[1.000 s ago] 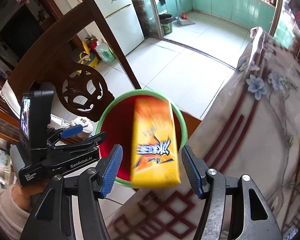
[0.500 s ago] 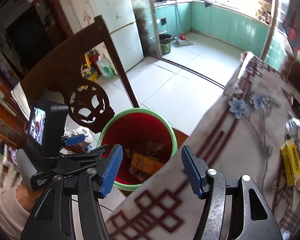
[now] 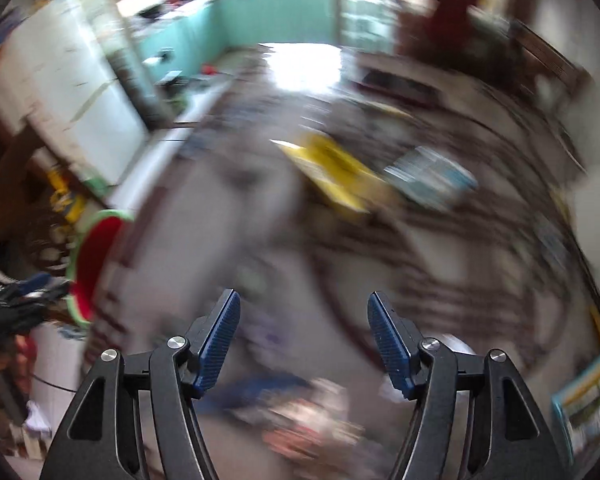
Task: Collect trash
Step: 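Grasp pink crumpled paper with the left tool while the right tool grasps white crumpled paper, then carry both crumpled papers over the red bin with both tools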
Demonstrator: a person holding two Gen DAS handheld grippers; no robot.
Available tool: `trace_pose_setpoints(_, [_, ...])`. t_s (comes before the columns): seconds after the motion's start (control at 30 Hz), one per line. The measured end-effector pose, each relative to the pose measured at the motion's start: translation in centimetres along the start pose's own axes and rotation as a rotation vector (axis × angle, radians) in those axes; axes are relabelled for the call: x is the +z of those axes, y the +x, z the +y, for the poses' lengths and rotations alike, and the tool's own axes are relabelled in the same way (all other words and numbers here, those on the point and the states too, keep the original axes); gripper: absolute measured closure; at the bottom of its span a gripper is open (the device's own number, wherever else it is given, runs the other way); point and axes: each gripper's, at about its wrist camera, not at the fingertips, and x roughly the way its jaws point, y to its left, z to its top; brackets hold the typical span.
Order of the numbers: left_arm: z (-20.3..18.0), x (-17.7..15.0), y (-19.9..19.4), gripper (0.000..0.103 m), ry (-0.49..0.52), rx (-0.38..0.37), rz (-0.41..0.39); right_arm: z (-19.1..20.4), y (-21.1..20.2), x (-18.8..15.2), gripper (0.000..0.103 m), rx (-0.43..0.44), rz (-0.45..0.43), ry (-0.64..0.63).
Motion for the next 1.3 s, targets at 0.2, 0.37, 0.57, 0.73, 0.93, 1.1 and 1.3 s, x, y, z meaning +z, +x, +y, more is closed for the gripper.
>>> trace_pose_setpoints(0.2, [-8.7,-0.4,-0.7,0.021,0.111,-0.135,-0.014,-7.2,2.9,-2.9,0.037,0.022,0.083,0.144])
trace_pose_setpoints(0.37, [-14.9,-2.2,-1.2,0.019,0.201,-0.213,0.018,-8.4,4.1,-3.4,0.033,0.033,0.101,0.108])
trace_pose_setpoints(0.57, [-19.8,-5.2,-0.5,0.019,0.241,-0.252,0.089,-10.2,5.0,-4.3,0.033,0.065,0.116,0.1])
trace_pose_setpoints(0.73, [-22.3,-6.2,1.6,0.019,0.217,-0.272,0.165,-11.8,4.3,-4.2,0.033,0.077,0.09,0.098])
trace_pose_setpoints(0.93, [-23.6,-6.6,3.5,0.022,0.206,-0.256,0.191,-13.2,3.3,-4.1,0.033,0.069,0.068,0.094])
trace_pose_setpoints(1.1, [-23.2,-6.3,4.1,0.066,0.137,-0.317,0.216,-13.4,3.1,-4.0,0.033,0.082,0.062,0.101])
trace_pose_setpoints(1.3, [-21.6,-5.3,2.7,0.076,0.13,-0.254,0.15,-12.8,3.9,-3.6,0.033,0.13,0.069,0.124])
